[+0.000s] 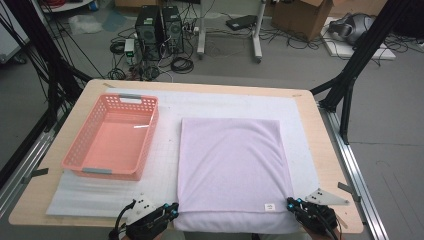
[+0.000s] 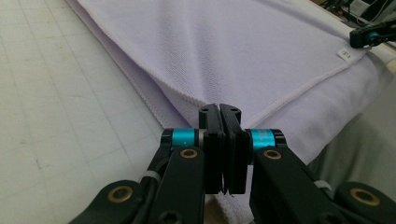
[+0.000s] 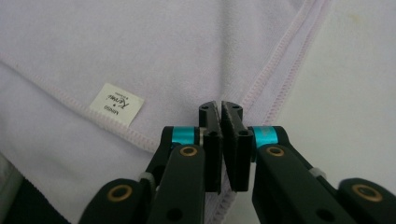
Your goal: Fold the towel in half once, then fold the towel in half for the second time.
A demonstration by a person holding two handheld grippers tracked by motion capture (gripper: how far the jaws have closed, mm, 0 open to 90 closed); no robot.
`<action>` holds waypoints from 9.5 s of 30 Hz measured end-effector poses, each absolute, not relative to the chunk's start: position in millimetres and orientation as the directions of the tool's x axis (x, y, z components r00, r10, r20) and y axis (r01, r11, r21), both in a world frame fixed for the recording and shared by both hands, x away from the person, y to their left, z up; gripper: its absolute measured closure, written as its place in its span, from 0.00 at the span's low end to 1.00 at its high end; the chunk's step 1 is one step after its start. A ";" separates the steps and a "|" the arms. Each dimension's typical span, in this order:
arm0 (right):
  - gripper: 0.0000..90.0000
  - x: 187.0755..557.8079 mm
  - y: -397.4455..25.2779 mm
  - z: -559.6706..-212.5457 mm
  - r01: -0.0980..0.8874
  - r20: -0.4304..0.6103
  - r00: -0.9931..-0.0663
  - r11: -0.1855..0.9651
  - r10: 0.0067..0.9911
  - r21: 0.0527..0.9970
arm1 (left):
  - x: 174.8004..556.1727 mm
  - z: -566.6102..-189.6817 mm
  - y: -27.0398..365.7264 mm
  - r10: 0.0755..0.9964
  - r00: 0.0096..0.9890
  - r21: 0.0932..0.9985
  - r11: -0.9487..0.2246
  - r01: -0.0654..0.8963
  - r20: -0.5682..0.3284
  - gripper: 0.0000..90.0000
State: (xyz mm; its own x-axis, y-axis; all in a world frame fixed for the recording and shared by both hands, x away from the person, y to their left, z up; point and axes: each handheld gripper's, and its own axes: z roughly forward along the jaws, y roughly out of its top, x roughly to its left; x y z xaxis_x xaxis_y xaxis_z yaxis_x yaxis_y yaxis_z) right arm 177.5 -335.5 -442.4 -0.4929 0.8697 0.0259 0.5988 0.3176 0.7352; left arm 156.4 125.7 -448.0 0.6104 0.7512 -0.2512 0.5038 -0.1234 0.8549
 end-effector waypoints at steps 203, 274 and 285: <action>0.22 249.8 -376.8 -427.2 0.448 0.058 -0.463 0.177 0.884 0.876 | 281.6 -431.0 127.7 0.686 0.672 0.931 0.022 0.363 -0.278 0.27; 0.80 404.9 -351.6 -441.6 0.686 0.088 -0.358 0.198 0.930 0.700 | 414.5 -451.6 81.8 0.886 0.454 0.798 -0.208 0.566 -0.091 0.80; 0.97 400.9 -346.0 -432.3 0.628 0.039 -0.371 0.220 0.928 0.747 | 412.8 -434.9 97.5 0.884 0.406 0.845 -0.025 0.534 -0.230 0.96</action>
State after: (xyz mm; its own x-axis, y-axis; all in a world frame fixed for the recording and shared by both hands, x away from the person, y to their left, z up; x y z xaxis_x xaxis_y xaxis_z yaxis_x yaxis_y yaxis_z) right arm 400.9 -346.0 -432.3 -0.3711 0.9278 0.0390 0.6279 0.2198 0.7466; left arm 412.8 97.5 -434.9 0.4061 0.8843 -0.2302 0.5340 -0.0252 0.8451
